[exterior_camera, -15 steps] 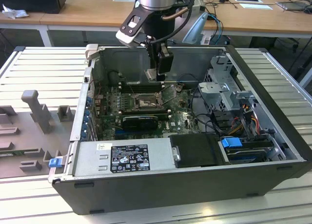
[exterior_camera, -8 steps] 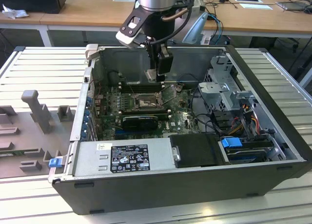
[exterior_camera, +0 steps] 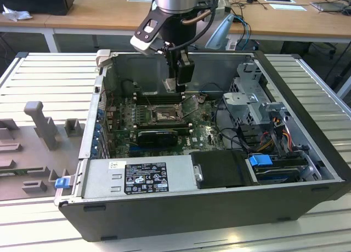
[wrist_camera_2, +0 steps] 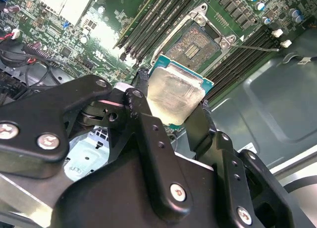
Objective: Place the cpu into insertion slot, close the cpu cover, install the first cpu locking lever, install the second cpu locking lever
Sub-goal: 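Place the cpu into insertion slot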
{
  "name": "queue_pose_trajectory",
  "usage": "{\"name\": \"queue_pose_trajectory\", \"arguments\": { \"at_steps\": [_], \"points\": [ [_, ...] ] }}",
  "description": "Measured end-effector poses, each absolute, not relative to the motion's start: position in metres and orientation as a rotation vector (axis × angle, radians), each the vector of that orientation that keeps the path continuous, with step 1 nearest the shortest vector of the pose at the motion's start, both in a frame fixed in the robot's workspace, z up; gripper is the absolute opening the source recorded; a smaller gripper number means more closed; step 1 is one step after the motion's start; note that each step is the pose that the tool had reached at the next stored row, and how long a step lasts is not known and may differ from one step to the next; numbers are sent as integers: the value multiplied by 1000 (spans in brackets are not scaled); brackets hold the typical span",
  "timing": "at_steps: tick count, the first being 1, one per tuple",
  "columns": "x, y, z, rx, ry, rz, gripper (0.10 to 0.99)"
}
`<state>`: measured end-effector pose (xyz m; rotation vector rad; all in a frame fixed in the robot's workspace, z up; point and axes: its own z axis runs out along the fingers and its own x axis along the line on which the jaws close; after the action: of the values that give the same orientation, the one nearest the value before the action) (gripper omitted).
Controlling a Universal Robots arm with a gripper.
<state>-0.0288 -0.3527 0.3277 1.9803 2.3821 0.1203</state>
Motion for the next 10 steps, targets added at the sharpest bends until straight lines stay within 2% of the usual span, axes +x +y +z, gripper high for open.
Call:
{"name": "queue_pose_trajectory", "arguments": {
  "at_steps": [10],
  "points": [
    [-29,-353,324,2009,2357,119,541]
  ]
}}
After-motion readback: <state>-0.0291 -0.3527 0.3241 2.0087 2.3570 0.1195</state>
